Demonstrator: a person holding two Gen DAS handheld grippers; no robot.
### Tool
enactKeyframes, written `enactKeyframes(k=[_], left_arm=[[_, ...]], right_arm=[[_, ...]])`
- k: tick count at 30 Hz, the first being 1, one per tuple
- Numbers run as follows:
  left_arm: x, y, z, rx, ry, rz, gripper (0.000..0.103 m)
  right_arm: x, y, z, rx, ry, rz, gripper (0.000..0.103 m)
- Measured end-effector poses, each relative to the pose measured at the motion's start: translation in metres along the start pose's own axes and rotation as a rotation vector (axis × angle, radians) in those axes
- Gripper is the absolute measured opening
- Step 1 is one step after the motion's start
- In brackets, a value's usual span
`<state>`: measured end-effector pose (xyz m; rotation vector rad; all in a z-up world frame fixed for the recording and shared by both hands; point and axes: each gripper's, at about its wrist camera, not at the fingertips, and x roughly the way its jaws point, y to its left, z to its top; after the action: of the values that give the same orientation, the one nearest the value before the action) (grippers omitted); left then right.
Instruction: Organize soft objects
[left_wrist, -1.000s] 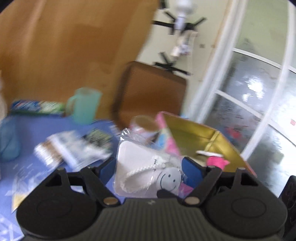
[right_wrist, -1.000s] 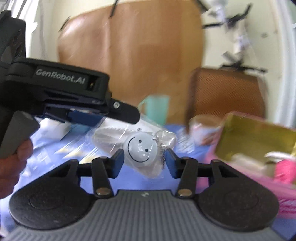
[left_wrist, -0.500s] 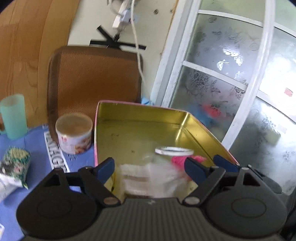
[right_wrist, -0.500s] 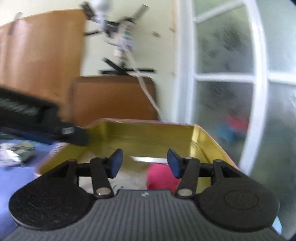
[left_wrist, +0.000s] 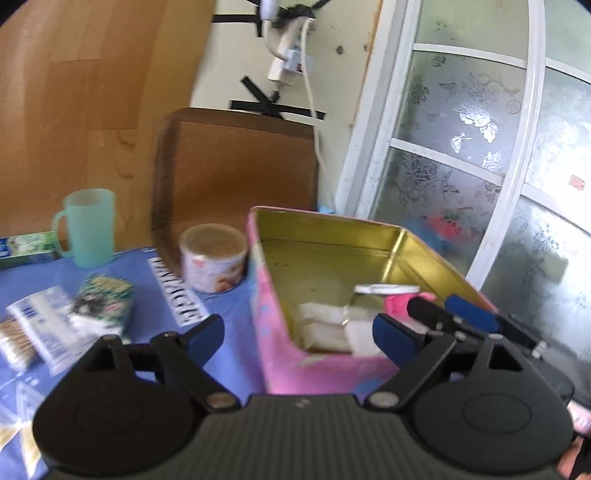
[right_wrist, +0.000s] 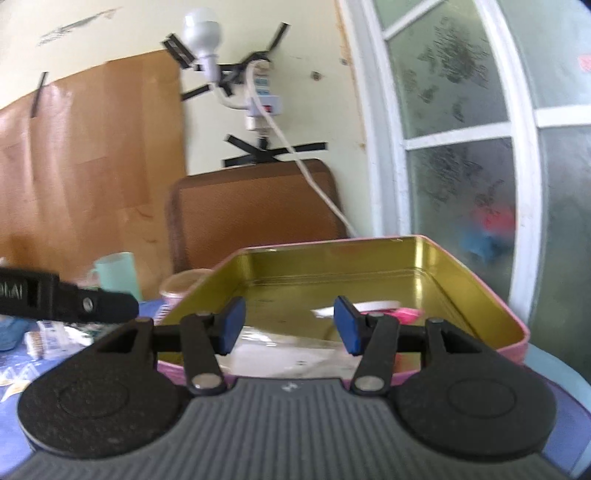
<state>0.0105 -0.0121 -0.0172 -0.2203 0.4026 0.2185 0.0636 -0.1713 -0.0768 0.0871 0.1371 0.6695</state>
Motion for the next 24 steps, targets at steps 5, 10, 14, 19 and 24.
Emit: enactKeyframes(k=[5, 10, 14, 19, 24], left_arm=[[-0.023, 0.028, -0.022, -0.001, 0.005, 0.091, 0.091], [-0.038, 0.065, -0.043, -0.030, 0.022, 0.205, 0.092], [-0.045, 0.099, -0.058, -0.072, 0.040, 0.305, 0.092], [-0.058, 0.138, -0.072, -0.136, 0.013, 0.424, 0.092], [-0.076, 0.175, -0.075, -0.354, -0.064, 0.362, 0.092]], right_arm=[[0.000, 0.028, -0.002, -0.030, 0.011, 0.071, 0.056], [0.003, 0.060, -0.008, -0.081, 0.036, 0.153, 0.056], [0.011, 0.088, -0.015, -0.139, 0.090, 0.231, 0.056], [0.035, 0.122, -0.016, -0.180, 0.177, 0.340, 0.057], [0.089, 0.163, -0.005, -0.152, 0.245, 0.389, 0.085]])
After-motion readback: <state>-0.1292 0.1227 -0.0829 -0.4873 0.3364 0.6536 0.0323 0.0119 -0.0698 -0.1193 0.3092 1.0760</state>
